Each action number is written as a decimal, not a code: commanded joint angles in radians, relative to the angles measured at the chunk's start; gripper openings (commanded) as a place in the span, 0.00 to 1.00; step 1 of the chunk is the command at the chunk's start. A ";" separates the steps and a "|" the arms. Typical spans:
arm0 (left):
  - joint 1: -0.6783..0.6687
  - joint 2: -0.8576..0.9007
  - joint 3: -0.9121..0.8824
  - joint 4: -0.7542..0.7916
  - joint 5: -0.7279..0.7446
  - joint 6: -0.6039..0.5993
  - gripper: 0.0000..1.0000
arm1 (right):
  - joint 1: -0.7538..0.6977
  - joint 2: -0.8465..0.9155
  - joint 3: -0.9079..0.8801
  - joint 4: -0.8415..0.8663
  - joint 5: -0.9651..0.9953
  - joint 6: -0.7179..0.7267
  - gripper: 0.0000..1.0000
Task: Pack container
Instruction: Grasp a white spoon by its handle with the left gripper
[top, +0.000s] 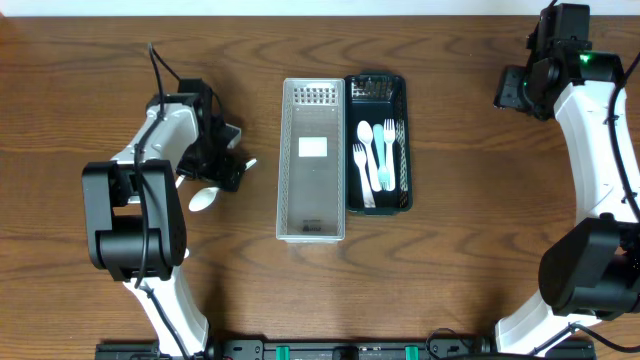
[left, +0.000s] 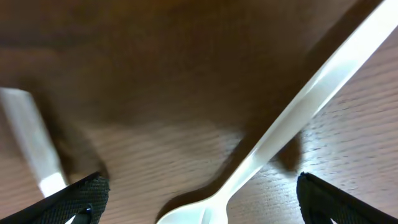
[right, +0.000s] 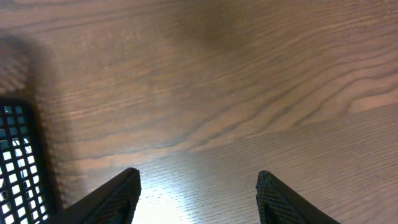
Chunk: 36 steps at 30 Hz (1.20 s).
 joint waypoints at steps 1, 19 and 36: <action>0.002 0.011 -0.043 0.008 -0.003 -0.017 0.98 | -0.005 -0.001 0.009 0.001 0.003 -0.016 0.63; 0.002 0.011 -0.076 0.046 0.019 -0.032 0.74 | -0.005 -0.001 0.009 -0.010 0.003 -0.016 0.64; 0.002 0.011 -0.076 0.074 0.019 -0.032 0.27 | -0.005 -0.001 0.009 -0.013 0.003 -0.023 0.64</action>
